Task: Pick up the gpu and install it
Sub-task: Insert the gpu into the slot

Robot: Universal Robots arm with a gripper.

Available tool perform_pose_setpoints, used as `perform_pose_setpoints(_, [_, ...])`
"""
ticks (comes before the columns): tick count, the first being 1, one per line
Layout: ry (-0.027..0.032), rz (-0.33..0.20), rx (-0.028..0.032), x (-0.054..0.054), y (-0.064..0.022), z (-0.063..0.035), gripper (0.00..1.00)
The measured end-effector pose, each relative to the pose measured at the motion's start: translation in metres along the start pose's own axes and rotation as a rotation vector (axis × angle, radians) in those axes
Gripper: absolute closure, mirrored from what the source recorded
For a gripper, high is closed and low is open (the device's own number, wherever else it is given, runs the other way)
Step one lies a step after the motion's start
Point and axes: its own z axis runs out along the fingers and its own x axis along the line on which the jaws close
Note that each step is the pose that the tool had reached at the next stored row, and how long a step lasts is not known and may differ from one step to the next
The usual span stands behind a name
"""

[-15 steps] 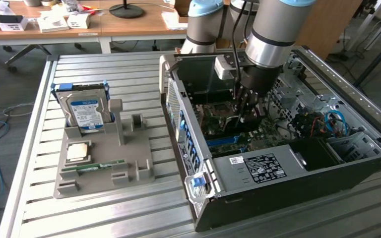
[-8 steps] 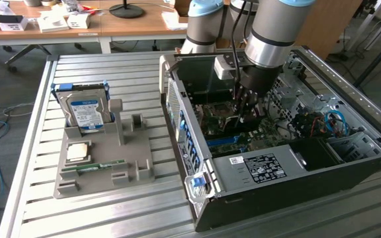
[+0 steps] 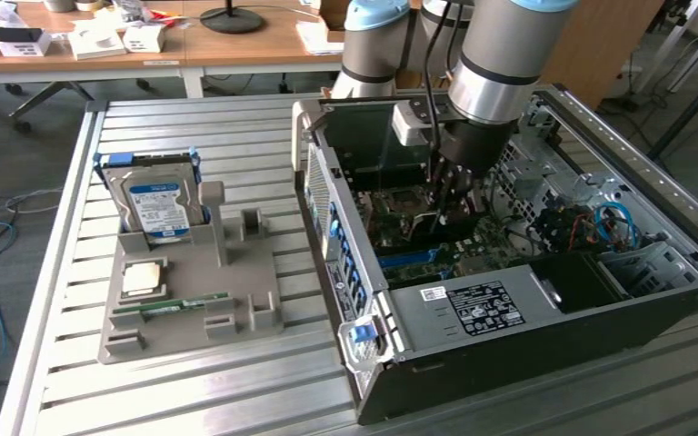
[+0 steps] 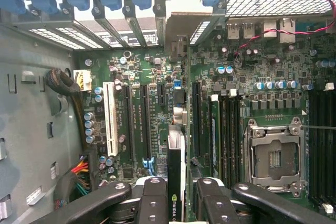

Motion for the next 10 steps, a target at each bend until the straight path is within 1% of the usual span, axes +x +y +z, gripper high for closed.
perform_pose_setpoints(2, [-0.0001, 0.0, 0.0, 0.0, 0.0001, 0.0, 0.74])
perform_pose_setpoints(5, [0.0, 0.0, 0.0, 0.0002, 0.0026, 0.0, 0.74])
perform_pose_setpoints(10, [0.0002, 0.0, -0.0001, 0.0002, 0.0025, 0.0002, 0.74])
